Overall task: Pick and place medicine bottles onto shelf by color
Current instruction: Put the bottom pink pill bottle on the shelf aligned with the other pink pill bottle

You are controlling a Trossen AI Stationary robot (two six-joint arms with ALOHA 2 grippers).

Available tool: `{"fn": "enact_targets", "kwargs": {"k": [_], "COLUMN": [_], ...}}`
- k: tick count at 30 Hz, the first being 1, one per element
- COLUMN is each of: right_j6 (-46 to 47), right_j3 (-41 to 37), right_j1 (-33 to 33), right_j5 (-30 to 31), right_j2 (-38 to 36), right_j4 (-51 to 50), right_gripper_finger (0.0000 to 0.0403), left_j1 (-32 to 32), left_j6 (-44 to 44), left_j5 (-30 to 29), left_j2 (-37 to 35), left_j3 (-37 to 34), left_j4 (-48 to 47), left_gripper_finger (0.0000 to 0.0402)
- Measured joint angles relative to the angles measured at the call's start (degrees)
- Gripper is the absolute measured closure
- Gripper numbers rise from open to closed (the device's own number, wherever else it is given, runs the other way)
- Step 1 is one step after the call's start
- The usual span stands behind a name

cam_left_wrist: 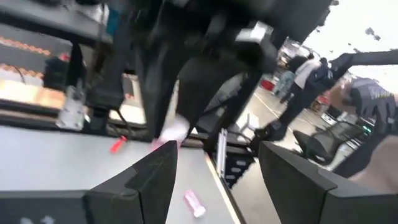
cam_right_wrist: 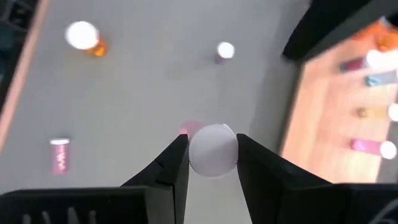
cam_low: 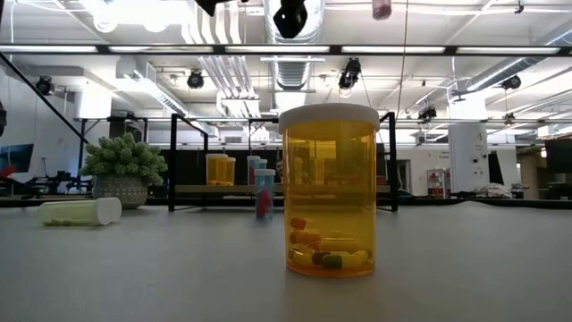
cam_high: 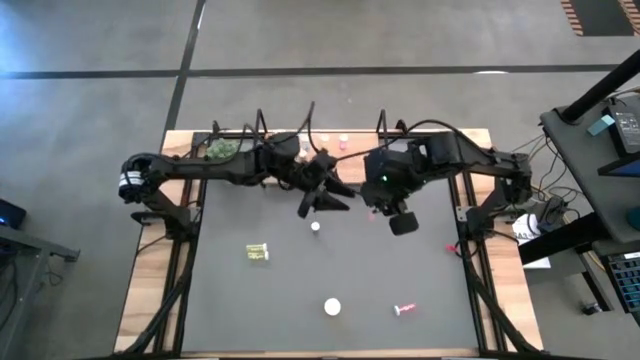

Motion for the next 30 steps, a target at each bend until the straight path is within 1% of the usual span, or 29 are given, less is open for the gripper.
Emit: {"fn": "enact_targets", "kwargs": {"k": [3,7,10,15,17,21,25,27,30], "right_j6": [-1.17,-2.04,-1.20,1.95,3.81,6.99,10.66,12.97,18.46], "right_j3": [-1.60,-5.18,-9.38,-18.86,-22.79,-29.57,-33.94,-35.70,-36.59], "right_j1": [-3.96,-10.16,-14.58,-20.15,-21.50,-22.40,-22.66,-23.04,-23.94], "right_j5": [0.09,0.07,-0.45,-0.81,-0.85,-0.86,-0.77,1.02,4.74], "right_j2": [0.38,1.15,1.27,1.24,1.24,1.25,1.27,1.27,1.32], "right_j4": [1.70,7.73,13.44,21.15,25.67,34.66,42.39,45.24,46.83], "right_gripper_finger": [0.0298,0.0298,0.0298,0.0298,0.0298,0.0298,0.0298,0.0298,0.0298], "left_j1": [1.55,3.05,3.45,3.43,3.43,3.45,3.63,3.82,4.43], "left_j6": [0.06,0.13,0.80,5.63,6.29,6.40,6.40,6.40,6.36], "left_j5": [-0.02,0.02,0.04,-0.03,-0.16,-1.76,-1.92,-1.97,-2.10], "left_j2": [-2.13,-5.51,-8.25,-12.75,-14.25,-15.80,-15.69,-15.50,-15.19], "left_j3": [0.00,-0.07,-0.11,-0.22,-0.24,-0.28,-0.33,-0.33,-0.35], "left_j4": [-0.80,-4.80,-8.73,-16.20,-18.76,-20.83,-21.11,-21.07,-21.09], "left_gripper_finger": [0.0191,0.0191,0.0191,0.0191,0.0191,0.0191,0.0191,0.0191,0.0191]}}
